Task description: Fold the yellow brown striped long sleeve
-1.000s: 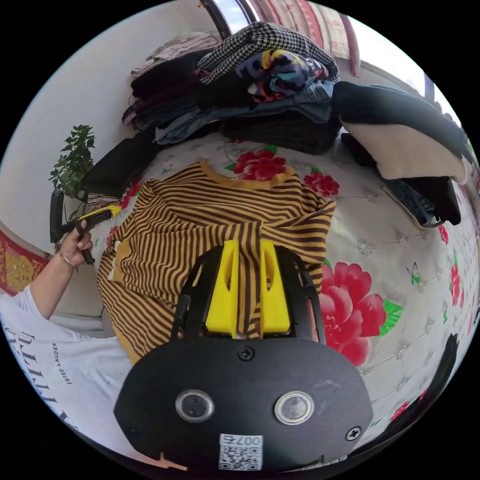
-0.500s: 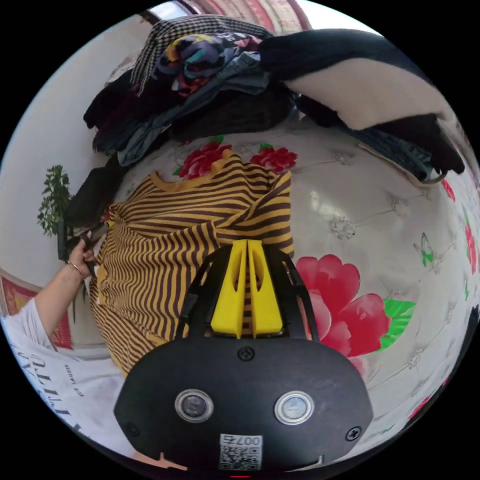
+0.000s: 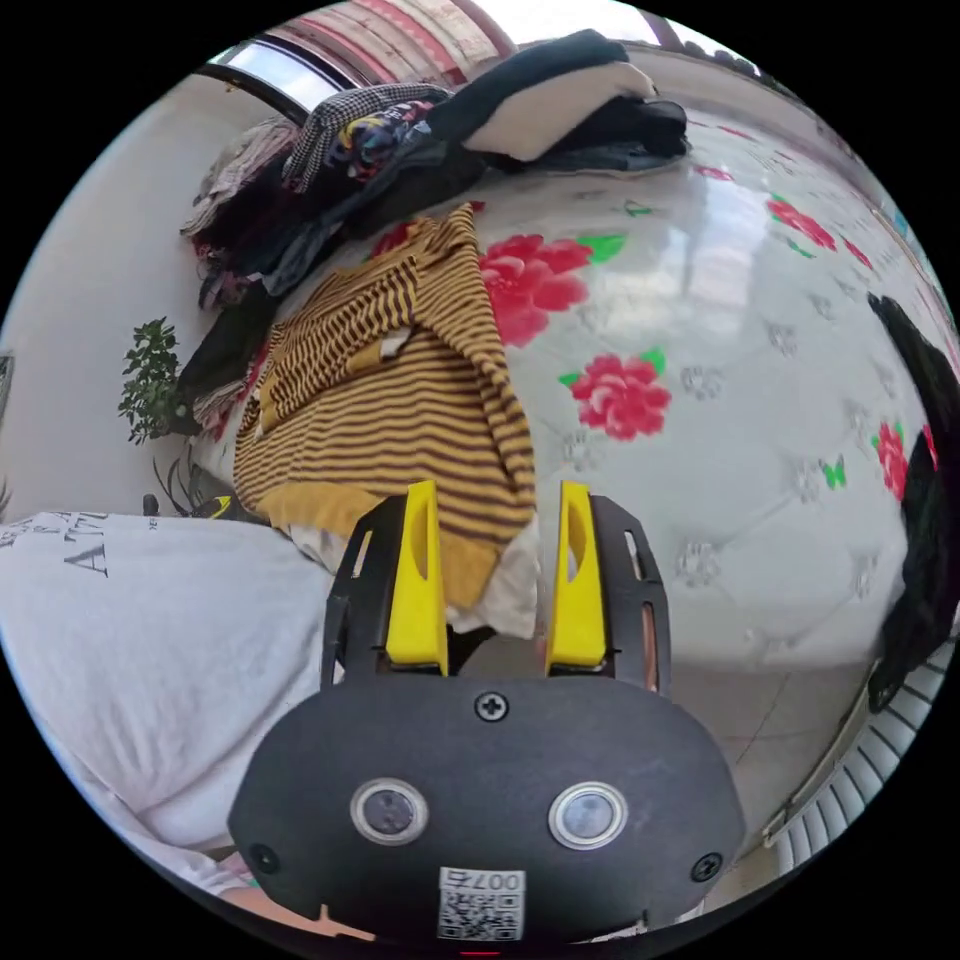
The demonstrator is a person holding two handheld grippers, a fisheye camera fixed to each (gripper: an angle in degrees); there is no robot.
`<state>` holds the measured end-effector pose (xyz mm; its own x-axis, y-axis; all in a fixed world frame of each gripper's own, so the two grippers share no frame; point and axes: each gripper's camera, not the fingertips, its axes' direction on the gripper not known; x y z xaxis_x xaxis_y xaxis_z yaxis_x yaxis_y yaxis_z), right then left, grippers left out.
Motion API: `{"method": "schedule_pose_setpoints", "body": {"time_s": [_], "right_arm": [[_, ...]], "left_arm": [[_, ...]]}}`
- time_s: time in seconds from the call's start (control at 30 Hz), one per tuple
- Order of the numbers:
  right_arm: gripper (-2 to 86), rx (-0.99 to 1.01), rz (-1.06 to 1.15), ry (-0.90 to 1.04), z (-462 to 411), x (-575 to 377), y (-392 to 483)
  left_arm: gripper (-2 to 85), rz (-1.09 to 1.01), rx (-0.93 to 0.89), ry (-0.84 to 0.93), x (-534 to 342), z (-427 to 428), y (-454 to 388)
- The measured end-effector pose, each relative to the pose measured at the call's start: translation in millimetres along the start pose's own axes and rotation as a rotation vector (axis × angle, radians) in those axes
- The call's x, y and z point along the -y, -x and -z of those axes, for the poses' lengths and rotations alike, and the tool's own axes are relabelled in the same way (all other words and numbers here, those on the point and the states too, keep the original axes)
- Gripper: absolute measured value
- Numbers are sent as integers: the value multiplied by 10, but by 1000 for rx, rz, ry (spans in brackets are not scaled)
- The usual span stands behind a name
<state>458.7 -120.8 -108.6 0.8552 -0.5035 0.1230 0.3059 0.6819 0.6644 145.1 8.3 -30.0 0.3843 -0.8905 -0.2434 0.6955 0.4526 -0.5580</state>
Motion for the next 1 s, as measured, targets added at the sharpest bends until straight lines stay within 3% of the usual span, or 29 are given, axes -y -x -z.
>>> {"method": "schedule_pose_setpoints", "body": {"time_s": [0.1,0.2,0.4,0.53,0.63,0.73,0.83,0.93,1.0], "right_arm": [[104,-21,5,64,-59,-204,-49],[87,8,11,146,-217,-131,-71],[22,-47,100,237,-108,54,-72],[6,192,103,149,392,250,-414],[4,423,51,0,921,586,-807],[6,578,12,-151,1353,1181,-1123],[13,667,-82,-317,1567,1951,-1344],[29,576,-179,-463,1537,2421,-1451],[37,558,-233,-468,1362,2492,-1542]], "left_arm": [[152,-57,-66,-2,25,-11,-58],[151,-146,-122,115,348,-297,-229],[34,-243,-323,250,732,100,-86],[23,-278,-604,264,1141,604,101],[17,-257,-909,143,1718,1026,328],[20,-202,-981,-35,2546,1414,380],[32,74,-961,-164,3376,1395,396],[62,337,-891,-351,3733,1247,374],[74,395,-811,-372,3792,1177,310]]}}
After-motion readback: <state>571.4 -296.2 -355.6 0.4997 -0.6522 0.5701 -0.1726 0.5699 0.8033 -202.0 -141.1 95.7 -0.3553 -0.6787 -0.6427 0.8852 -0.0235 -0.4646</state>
